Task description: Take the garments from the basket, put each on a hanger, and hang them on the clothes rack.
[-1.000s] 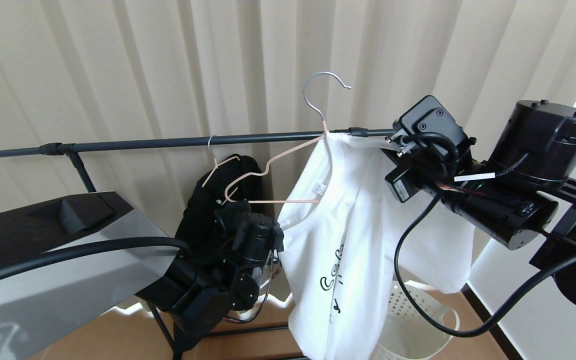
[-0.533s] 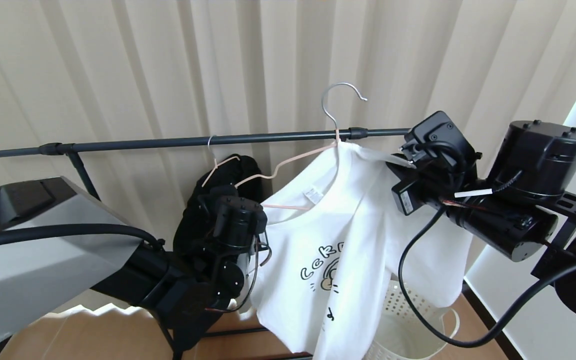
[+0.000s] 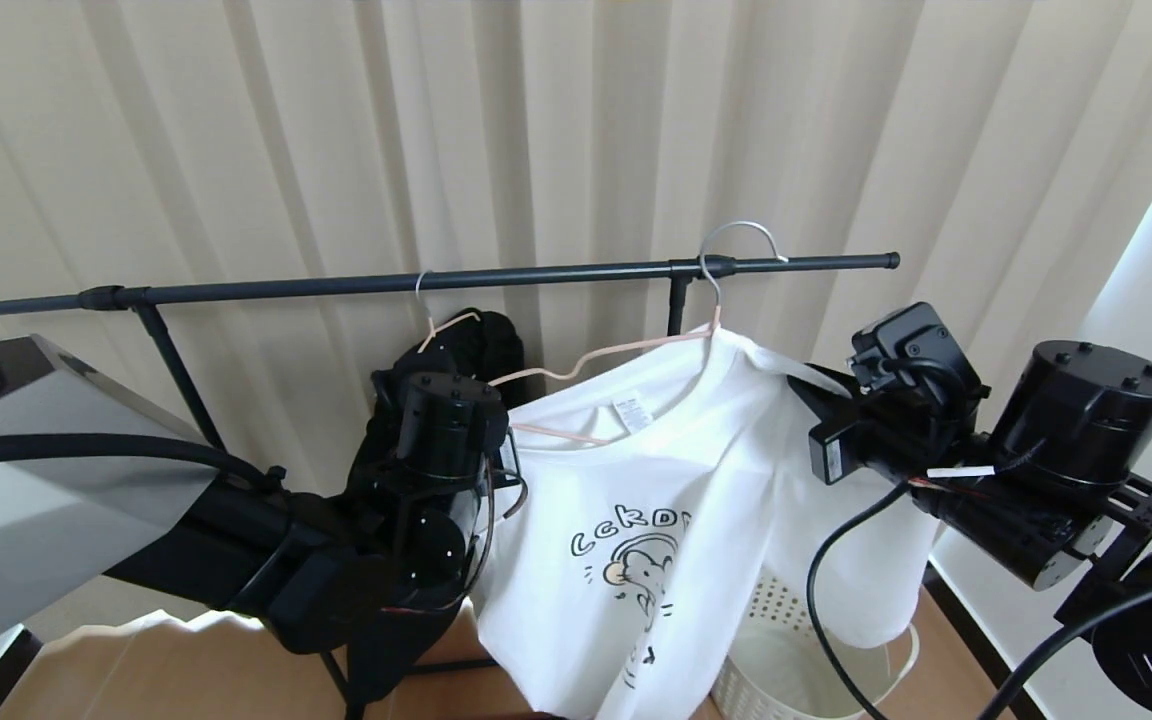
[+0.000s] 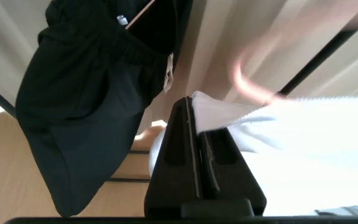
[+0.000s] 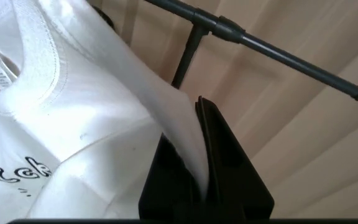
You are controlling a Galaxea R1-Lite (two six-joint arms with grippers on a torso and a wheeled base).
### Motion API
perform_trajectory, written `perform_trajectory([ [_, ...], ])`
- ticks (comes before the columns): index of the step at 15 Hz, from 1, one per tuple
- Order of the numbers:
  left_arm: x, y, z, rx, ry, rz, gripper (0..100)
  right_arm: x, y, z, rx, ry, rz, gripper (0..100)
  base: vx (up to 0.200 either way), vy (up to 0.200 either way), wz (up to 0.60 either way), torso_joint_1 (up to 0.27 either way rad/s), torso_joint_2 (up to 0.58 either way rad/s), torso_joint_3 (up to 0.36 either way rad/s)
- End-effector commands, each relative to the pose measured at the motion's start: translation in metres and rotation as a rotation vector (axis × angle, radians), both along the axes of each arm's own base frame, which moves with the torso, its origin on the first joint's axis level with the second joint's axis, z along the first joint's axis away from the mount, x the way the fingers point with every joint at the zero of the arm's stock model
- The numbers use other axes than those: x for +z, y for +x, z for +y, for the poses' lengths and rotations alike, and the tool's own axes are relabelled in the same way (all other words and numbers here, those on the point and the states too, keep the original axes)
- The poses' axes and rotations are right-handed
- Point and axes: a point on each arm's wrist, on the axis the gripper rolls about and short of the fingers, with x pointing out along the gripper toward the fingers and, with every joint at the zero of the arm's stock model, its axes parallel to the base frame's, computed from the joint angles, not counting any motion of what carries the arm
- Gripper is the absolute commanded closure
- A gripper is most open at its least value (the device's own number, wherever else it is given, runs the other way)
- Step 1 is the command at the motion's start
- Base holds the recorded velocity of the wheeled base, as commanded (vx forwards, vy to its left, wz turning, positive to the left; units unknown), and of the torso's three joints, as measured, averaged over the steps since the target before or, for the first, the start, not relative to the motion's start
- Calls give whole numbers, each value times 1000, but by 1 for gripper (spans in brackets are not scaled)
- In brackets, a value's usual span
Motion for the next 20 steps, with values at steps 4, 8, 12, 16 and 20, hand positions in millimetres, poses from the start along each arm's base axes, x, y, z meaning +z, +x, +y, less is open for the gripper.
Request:
perform_trajectory([
  [4,2,3,5,17,-3,-6,100,-17,8,-10,-35,-25,54,100,0,0,0,0,0,0],
  [8,6,3,7,21,-7,-13,100,-23,6,-14,-46,-62,69,100,0,0,0,0,0,0],
  [12,7,-3,1,-8,4,-15,100,-34,9,-11,-54,-100,97,100,0,0,0,0,0,0],
  [16,6,-12,-9,-49,22,-8,100,-41,9,8,-92,-109,82,100,0,0,0,0,0,0],
  [20,5,-14,-12,-57,23,-8,100,-41,6,22,-117,-105,52,100,0,0,0,0,0,0],
])
